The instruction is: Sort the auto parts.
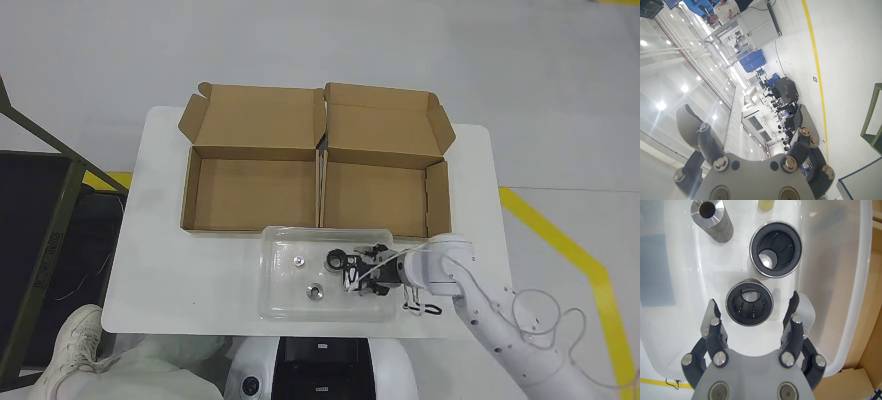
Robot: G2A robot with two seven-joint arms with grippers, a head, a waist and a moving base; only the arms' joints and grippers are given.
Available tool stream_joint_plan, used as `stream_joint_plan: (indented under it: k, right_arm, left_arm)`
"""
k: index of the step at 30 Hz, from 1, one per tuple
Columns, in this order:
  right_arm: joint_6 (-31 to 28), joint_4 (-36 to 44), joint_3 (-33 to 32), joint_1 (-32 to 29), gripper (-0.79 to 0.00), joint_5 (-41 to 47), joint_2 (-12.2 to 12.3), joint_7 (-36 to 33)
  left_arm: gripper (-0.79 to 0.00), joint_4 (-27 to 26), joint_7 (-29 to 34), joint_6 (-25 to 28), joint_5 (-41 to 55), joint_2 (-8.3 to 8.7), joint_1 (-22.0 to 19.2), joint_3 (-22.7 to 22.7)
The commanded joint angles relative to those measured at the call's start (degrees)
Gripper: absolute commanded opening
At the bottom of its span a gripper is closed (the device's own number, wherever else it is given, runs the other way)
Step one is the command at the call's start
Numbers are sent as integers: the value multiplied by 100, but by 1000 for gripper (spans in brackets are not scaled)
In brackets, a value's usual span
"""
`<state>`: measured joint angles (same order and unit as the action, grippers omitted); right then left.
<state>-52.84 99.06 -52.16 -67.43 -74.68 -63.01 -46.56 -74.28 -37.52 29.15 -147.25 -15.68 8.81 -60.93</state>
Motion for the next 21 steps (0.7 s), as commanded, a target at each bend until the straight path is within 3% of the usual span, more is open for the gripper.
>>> stream_joint_plan:
  k: [1,5,8,14,17,21]
  right_arm:
    - [1,-32,14,25,-212,48,2,17]
    - [-48,-78,52,75,-231,114,10,45]
    - [-118,-119,87,114,-314,176,16,91]
    - [-148,-151,152,175,-588,215,30,94]
    - [-136,-143,185,194,-779,220,37,85]
    - [-108,-91,213,206,-785,227,50,65]
  left_arm:
    - [0,0,0,0,0,0,0,0]
    - [0,0,0,0,0,0,0,0]
    - [0,0,0,0,0,0,0,0]
    - [0,0,0,0,0,0,0,0]
    - [0,0,0,0,0,0,0,0]
    - [0,0,0,0,0,0,0,0]
